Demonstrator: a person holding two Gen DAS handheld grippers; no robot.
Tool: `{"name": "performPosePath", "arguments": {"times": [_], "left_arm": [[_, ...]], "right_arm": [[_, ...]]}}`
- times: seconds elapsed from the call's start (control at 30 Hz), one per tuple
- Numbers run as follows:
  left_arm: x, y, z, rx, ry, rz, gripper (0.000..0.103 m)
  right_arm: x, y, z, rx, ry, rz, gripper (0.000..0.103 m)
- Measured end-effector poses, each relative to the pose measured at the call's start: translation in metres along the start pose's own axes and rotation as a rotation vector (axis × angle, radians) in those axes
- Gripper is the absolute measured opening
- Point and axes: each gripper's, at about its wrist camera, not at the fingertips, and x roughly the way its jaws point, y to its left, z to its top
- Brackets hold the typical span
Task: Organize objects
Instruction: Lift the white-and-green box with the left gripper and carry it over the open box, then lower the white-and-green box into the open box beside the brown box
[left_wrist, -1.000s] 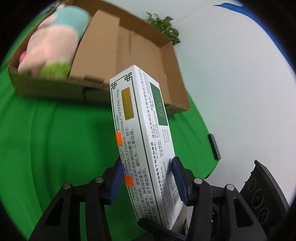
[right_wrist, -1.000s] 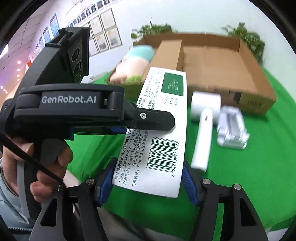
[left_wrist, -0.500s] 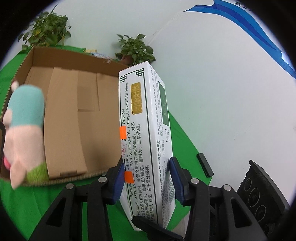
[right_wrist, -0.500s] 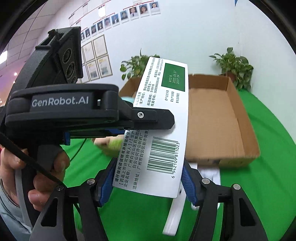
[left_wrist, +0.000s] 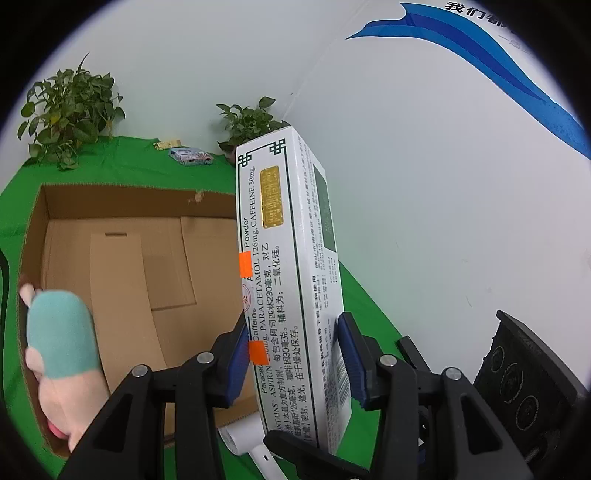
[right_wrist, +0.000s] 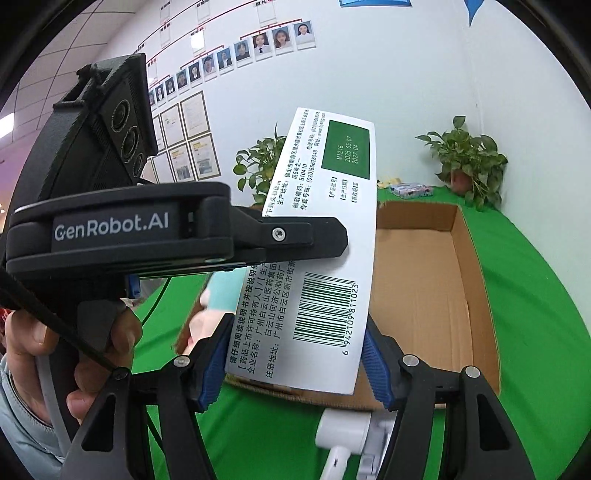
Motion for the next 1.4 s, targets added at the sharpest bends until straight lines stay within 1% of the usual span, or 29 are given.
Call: {"name": "performPosePath", "arguments": {"times": [0.13,0.27,0.37,0.47,0.6,0.7,0.87,1.0,1.1,1.2,1.27,1.4], "left_arm": [[-0.004,0.000,0.026,-0.009,-0.006,0.010,0.043],[0.006,0.012,0.044,-0.036,0.011,0.030,0.043],[0.018,0.025,0.048,-0.066,0.038,0.042,0.043],[0.037,0.043,0.043,-0.099,0.068,0.051,0.043],[0.056,0.062,0.031,-0.145,0.097,0.052,0.042],[0.071,0.071,0.021,-0.159,0.120,0.059,0.042],[0.095,0.086,-0.005,-0.197,0.176,0.074,0.042],[0.111,0.094,-0.024,-0.214,0.216,0.101,0.042],[0.118,0.100,-0.038,-0.228,0.234,0.115,0.042],[0.122,0.103,-0.052,-0.242,0.255,0.137,0.042],[0.124,0.101,-0.060,-0.225,0.261,0.150,0.042],[0.123,0.098,-0.064,-0.207,0.264,0.168,0.042]], "right_arm": [[0.002,0.004,0.031,-0.001,0.003,0.014,0.061],[0.011,0.008,0.063,0.009,0.027,0.033,0.061],[0.029,0.002,0.076,0.023,0.060,0.053,0.061],[0.050,-0.005,0.077,0.051,0.109,0.067,0.061],[0.077,-0.014,0.067,0.081,0.166,0.089,0.061],[0.090,-0.019,0.057,0.099,0.189,0.094,0.061],[0.114,-0.031,0.032,0.151,0.239,0.113,0.061],[0.130,-0.036,0.012,0.187,0.288,0.127,0.061],[0.154,-0.051,-0.002,0.193,0.323,0.140,0.061],[0.168,-0.053,-0.017,0.197,0.361,0.150,0.060],[0.182,-0.059,-0.029,0.207,0.390,0.158,0.060],[0.194,-0.066,-0.033,0.227,0.411,0.177,0.059]]}}
